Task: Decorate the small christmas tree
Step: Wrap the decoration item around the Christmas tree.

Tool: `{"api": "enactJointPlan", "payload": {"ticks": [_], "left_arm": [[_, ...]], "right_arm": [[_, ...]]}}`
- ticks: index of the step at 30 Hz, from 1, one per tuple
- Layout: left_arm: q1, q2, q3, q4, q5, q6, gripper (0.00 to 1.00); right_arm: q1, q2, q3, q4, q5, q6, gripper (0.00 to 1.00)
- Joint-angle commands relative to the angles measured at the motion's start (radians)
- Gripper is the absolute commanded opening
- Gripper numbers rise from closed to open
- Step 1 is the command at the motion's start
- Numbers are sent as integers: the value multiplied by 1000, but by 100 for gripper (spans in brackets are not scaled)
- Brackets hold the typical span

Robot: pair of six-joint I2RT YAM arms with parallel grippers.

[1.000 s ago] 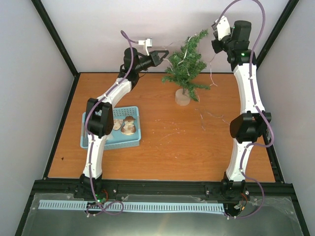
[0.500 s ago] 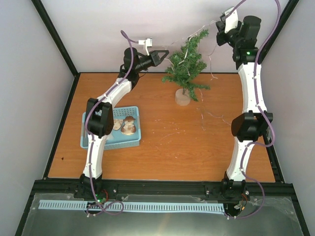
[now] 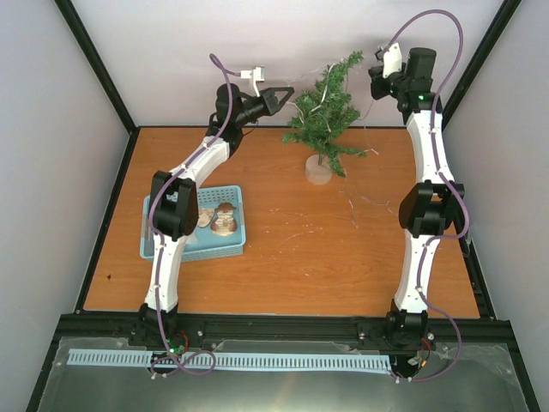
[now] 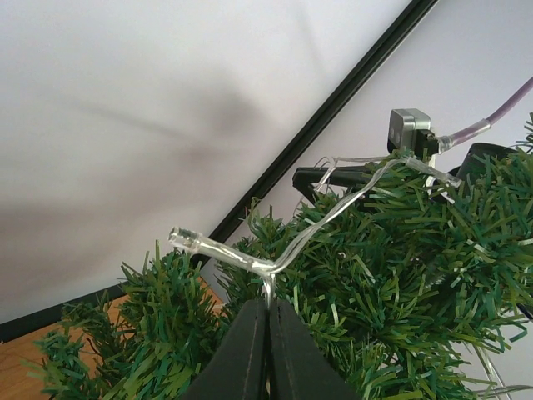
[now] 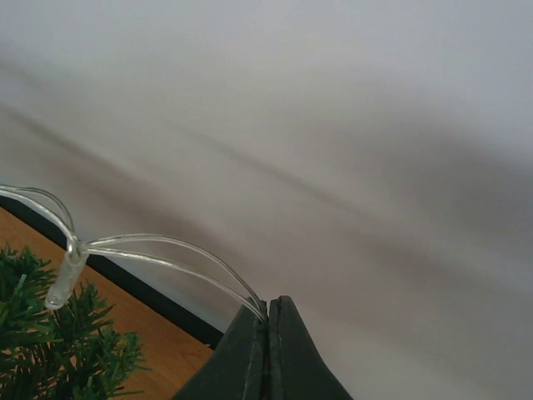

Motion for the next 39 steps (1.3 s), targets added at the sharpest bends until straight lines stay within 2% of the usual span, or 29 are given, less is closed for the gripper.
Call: {"api": "enactJointPlan", "payload": {"ticks": [1, 6, 13, 18, 30, 35, 39], "left_arm": [[12, 14, 47, -17, -14, -3, 1], [13, 5, 47, -108, -48, 50, 1], [13, 7, 52, -141, -64, 55, 1], [13, 3, 59, -163, -67, 82, 1], [13, -7, 62, -142, 15, 65, 1], [13, -31, 53, -112, 34, 59, 0], [13, -54, 33, -95, 10, 76, 1]], "right_arm": [[-9, -3, 11, -35, 29, -10, 3], [-9, 18, 9, -77, 108, -34, 3], [-9, 46, 9, -55, 111, -16, 3], [-8, 71, 8, -70, 167, -10, 3], [-9, -31, -10, -73, 100, -19, 3], [-8, -105, -36, -6, 84, -10, 3], [-9, -168, -115, 163, 41, 45, 3]]}}
